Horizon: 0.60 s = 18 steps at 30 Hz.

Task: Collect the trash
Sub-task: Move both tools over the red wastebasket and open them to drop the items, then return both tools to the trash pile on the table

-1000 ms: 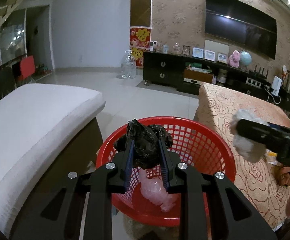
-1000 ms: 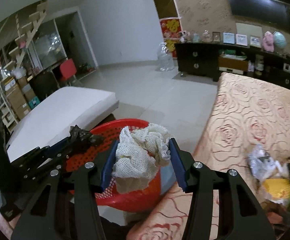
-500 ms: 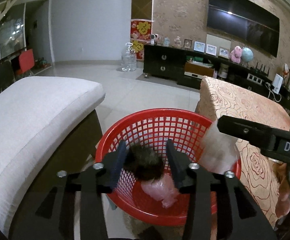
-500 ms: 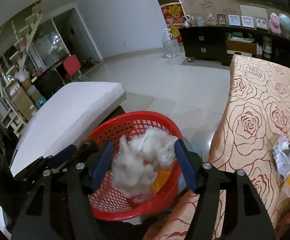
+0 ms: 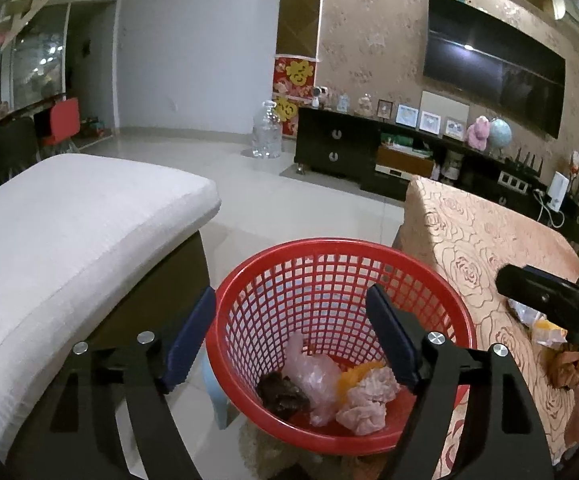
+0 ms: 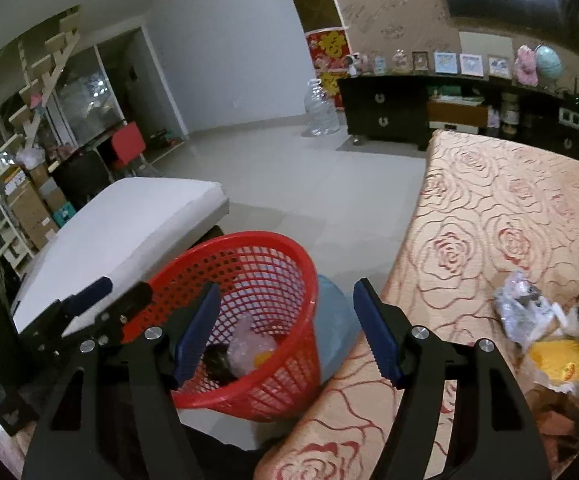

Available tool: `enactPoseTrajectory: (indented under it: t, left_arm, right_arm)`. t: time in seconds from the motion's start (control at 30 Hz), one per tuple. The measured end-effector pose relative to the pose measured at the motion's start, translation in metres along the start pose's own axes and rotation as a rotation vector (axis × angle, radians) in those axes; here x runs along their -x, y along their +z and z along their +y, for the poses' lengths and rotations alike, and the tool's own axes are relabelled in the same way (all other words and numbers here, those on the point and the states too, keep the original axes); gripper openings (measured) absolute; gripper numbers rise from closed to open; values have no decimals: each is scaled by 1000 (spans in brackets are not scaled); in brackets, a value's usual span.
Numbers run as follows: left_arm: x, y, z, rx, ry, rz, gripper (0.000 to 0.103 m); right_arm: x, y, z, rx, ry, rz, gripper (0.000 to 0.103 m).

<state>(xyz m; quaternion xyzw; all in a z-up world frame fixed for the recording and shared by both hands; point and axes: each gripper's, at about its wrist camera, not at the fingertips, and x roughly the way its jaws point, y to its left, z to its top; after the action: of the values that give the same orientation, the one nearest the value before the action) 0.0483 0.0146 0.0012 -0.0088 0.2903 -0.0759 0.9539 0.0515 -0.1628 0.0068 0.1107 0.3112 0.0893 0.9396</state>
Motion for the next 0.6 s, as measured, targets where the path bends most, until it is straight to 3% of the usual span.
enactPoseTrajectory:
  t: [0.33,0.6]
  left_arm:
    - [8,2,-5,2,-14,-45,79]
    - [11,-2,-18,-32,-34,-46,81]
  right_arm:
    - [32,-16,-15,13,-107,-45,76]
    - [77,-35,-57,11,-227,-84,82]
